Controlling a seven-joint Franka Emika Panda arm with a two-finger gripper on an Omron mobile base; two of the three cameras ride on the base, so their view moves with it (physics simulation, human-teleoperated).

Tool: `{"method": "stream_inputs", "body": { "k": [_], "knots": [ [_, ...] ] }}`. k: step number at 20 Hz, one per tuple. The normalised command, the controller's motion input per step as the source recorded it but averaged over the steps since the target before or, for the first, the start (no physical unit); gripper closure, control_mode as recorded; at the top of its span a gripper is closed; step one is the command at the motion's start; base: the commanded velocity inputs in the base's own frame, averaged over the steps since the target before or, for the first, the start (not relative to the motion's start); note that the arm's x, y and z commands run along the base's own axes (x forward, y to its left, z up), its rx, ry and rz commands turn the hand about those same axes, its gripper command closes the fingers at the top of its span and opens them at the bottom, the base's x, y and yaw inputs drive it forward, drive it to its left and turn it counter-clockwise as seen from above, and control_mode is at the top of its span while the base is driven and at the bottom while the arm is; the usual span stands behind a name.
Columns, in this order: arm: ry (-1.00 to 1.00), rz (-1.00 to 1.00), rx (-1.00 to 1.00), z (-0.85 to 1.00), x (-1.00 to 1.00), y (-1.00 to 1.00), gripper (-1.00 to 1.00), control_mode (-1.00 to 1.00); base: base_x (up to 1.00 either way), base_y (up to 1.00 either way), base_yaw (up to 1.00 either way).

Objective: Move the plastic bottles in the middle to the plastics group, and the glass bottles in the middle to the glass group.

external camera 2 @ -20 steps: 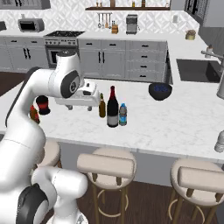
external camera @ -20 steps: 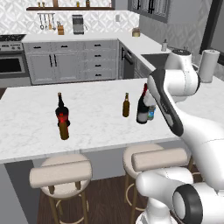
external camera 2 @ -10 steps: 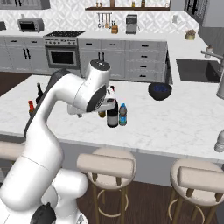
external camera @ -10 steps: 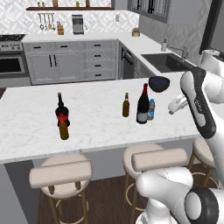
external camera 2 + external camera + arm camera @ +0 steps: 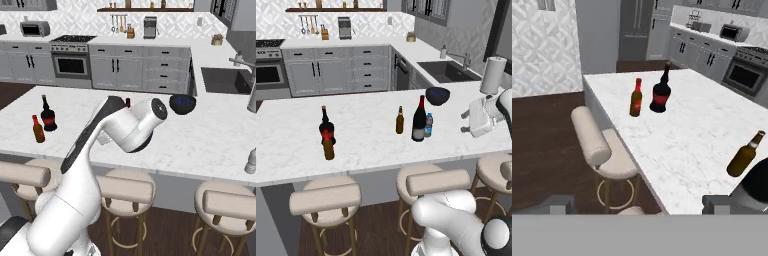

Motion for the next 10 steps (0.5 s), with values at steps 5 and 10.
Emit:
{"method": "stream_inputs", "body": {
  "k": [5, 10],
  "knots": [
    [-0.27, 0.19, 0.40, 0.00, 0.30, -0.13, -1.00, -1.00, 0.00, 0.00, 0.00],
    [-0.08, 0.09, 0.35, 0.02, 0.26, -0.02, -1.00, -1.00, 0.00, 0.00, 0.00]
  ]
}}
